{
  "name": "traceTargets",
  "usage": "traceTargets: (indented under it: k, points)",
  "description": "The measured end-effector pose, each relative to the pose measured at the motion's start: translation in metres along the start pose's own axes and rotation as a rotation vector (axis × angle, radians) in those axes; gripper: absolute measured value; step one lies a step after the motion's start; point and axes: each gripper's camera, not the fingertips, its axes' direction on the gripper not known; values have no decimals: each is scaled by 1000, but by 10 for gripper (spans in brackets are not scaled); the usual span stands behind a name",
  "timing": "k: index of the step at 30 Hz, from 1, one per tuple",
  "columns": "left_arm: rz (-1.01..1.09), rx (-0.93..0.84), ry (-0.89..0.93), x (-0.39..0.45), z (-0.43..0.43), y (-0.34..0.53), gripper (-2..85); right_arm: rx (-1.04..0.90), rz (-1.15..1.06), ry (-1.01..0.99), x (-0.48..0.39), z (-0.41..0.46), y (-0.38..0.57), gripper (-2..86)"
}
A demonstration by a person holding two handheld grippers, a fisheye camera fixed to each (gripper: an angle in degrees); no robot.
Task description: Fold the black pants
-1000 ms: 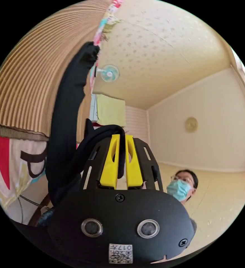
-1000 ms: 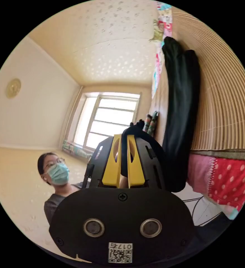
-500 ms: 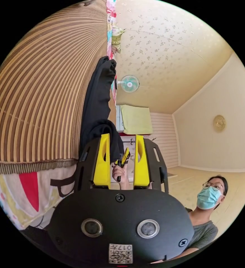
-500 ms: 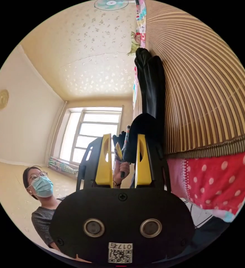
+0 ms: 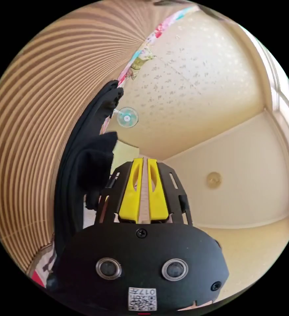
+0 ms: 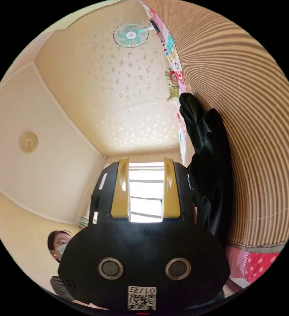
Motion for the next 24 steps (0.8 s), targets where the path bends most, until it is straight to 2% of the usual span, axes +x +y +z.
traceTargets:
  k: [1,3,7,9,11,15,17,19,21,24]
  points:
    - [42,-45,-160,13,5,6,107,-27,-28,55,-5,3,4,162]
    - [134,-115,-339,28,14,22,150,-141,-114,225,-13,13,27,159]
    - [296,-273,-718,42,48,87,161,-348,-167,522,-9,32,78,156]
    - [284,-346,-806,30,64,115,162,-503,-174,697,5,53,124,158]
    - [235,-406,-788,13,74,136,162,-579,-162,733,18,67,155,156]
    - [171,-373,-757,-11,75,149,99,-530,-84,577,50,83,182,116]
    - [127,-406,-656,-16,73,142,59,-542,-71,572,56,88,183,88]
    - [105,-449,-452,-6,70,139,47,-593,-130,511,43,90,187,64]
    - [146,-494,-348,19,70,146,45,-631,-204,262,7,83,195,42]
    - [229,-558,-97,73,74,165,45,-631,-300,-54,-46,70,209,30]
